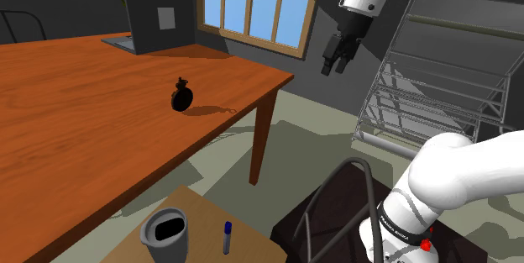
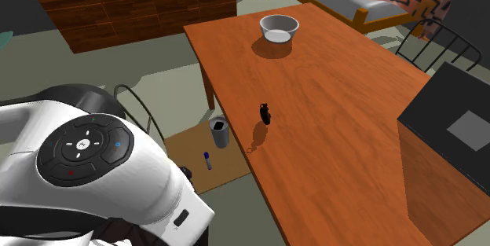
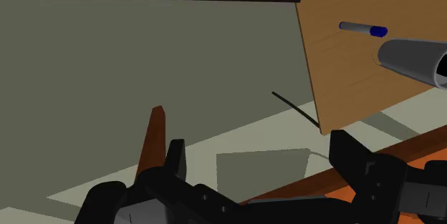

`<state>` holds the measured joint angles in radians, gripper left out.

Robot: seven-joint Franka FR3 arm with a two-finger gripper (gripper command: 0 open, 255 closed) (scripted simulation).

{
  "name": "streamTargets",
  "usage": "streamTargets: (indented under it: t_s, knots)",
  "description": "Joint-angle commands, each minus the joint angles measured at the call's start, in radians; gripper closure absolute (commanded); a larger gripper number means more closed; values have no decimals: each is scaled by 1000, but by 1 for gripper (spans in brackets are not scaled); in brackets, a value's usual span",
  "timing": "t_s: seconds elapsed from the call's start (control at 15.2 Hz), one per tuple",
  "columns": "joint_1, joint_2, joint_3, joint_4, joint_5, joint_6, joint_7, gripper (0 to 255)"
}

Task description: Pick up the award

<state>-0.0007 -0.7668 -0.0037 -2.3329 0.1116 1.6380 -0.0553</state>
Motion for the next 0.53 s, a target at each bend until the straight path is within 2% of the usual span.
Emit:
streamTargets:
  t_s: [0.0,0.46]
  knots:
    - [0,0,0,0,0,0,0,0]
    - [39,163,136,106,63,69,151,0]
